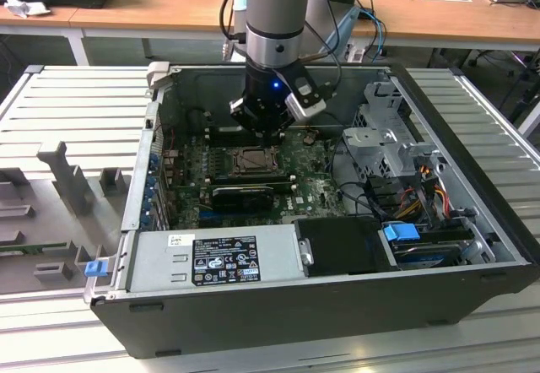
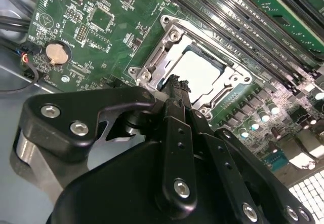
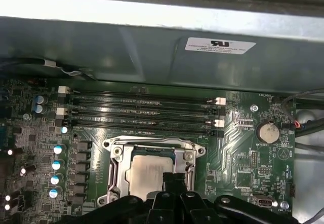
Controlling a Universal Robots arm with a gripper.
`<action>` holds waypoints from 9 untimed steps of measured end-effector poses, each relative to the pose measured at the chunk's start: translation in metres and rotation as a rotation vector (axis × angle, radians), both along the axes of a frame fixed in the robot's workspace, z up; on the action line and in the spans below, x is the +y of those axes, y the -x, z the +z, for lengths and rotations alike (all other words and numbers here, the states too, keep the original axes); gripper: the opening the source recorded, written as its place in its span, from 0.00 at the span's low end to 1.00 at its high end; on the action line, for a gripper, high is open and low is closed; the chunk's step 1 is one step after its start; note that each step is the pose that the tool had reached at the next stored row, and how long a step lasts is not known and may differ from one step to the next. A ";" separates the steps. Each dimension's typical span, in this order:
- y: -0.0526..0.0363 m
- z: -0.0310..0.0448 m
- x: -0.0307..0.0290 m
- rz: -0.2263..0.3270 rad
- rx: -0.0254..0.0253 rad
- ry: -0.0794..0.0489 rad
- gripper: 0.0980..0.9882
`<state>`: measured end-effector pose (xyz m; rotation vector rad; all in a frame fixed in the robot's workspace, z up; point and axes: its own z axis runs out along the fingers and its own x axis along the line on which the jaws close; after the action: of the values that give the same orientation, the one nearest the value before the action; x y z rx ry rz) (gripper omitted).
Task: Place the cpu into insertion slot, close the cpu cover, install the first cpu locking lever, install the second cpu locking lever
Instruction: 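Install the second cpu locking lever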
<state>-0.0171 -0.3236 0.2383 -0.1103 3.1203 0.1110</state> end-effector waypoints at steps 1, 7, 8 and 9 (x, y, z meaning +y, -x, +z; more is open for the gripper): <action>0.0000 0.0000 -0.0002 0.000 0.0001 0.000 0.01; 0.0010 0.0001 -0.0102 0.000 0.0002 0.000 0.01; 0.0012 0.0013 -0.0112 0.000 0.0003 0.001 0.01; 0.0011 0.0013 -0.0125 0.000 0.0002 0.001 0.01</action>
<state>-0.0182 -0.3361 0.2396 -0.1103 3.1207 0.1097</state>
